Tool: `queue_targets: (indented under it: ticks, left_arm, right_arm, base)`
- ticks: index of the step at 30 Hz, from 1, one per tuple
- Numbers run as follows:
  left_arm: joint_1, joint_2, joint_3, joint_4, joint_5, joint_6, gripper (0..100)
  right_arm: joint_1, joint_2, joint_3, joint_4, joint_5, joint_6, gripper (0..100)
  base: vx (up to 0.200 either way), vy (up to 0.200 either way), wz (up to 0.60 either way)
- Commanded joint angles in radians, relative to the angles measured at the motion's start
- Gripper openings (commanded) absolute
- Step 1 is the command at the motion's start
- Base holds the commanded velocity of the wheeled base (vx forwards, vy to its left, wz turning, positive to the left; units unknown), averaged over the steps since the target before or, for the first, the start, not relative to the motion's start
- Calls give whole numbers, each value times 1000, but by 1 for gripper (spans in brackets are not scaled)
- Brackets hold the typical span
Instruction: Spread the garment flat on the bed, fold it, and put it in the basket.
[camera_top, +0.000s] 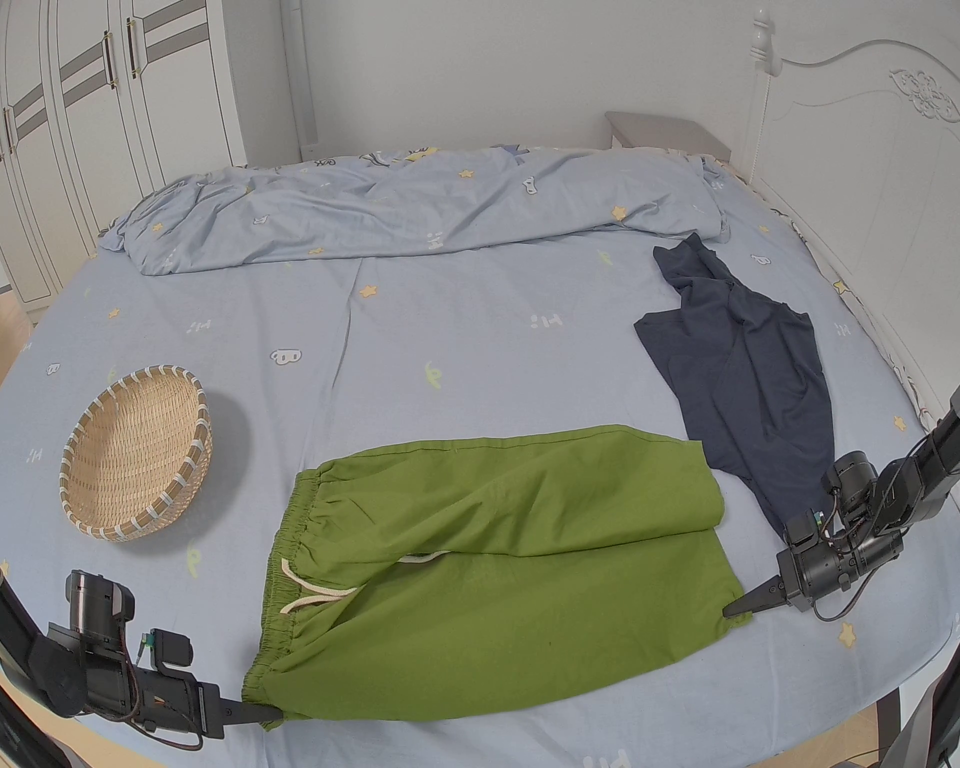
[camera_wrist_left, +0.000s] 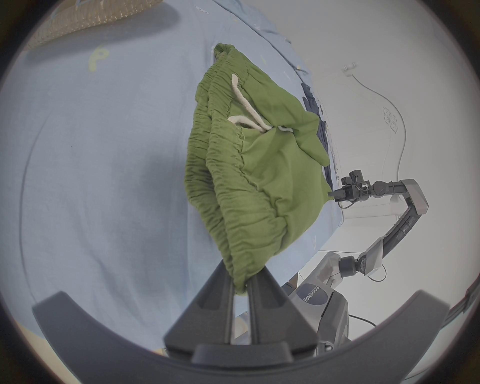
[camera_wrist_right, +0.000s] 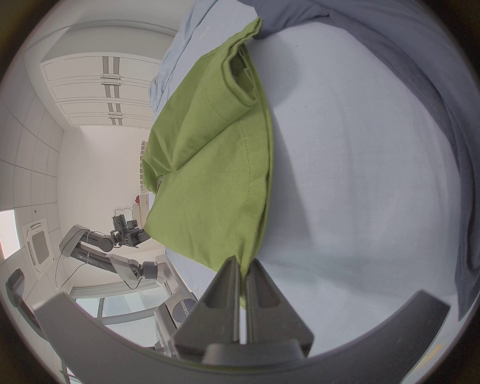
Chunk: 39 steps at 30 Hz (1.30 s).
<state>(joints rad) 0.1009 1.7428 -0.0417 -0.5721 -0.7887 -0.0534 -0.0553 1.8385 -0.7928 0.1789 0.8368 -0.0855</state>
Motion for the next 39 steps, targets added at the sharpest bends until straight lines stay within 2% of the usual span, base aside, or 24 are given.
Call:
queue_targets:
  ticks: [1, 8, 11, 12, 13, 14, 17, 21, 26, 28, 33, 35, 36, 39]
  left_arm:
    - [14, 0, -1, -2, 0, 0, 0]
    - [54, -2, -15, -2, 0, 0, 0]
    - [88, 1, -20, 0, 0, 24, 0]
    - [88, 1, -20, 0, 0, 24, 0]
    - [106, 1, -20, 6, -1, 56, 0]
    - [122, 4, -20, 11, -1, 78, 0]
    - [137, 8, -21, 12, -1, 90, 0]
    - [200, -2, -23, 12, 2, 152, 0]
    - [207, 4, -23, 14, 3, 172, 0]
    - [235, 6, -23, 14, 6, 187, 0]
    - [306, 63, -23, 23, 6, 330, 0]
    - [306, 63, -23, 23, 6, 330, 0]
    - [315, 106, -23, 23, 3, 385, 0]
    - [310, 107, -20, 23, 2, 388, 0]
  right_arm:
    - [-3, 4, 1, 1, -1, -2, 0]
    - [-11, -2, 21, 1, -15, -11, 0]
    - [15, -44, 67, 1, -124, -13, 0]
    - [15, -44, 67, 1, -124, -13, 0]
    - [43, -65, 87, -1, -177, -10, 0]
    - [58, -85, 98, -6, -200, -3, 0]
    - [71, -131, 116, -9, -206, 4, 0]
    - [124, -255, 187, -10, -212, 38, 0]
    - [117, -265, 221, -42, -220, 49, 0]
    - [109, -265, 254, -65, -220, 49, 0]
    - [115, -263, 311, -118, -220, 49, 0]
    - [115, -263, 311, -118, -220, 49, 0]
    - [111, -262, 340, -150, -220, 47, 0]
    - [112, -239, 362, -191, -222, 46, 0]
  base:
    - [0, 0, 0]
    - [0, 0, 0]
    - [0, 0, 0]
    - [0, 0, 0]
    - [0, 0, 0]
    - [0, 0, 0]
    - [0, 0, 0]
    - [0, 0, 0]
    - [0, 0, 0]
    - [0, 0, 0]
    - [0, 0, 0]
    - [0, 0, 0]
    - [0, 0, 0]
    - [0, 0, 0]
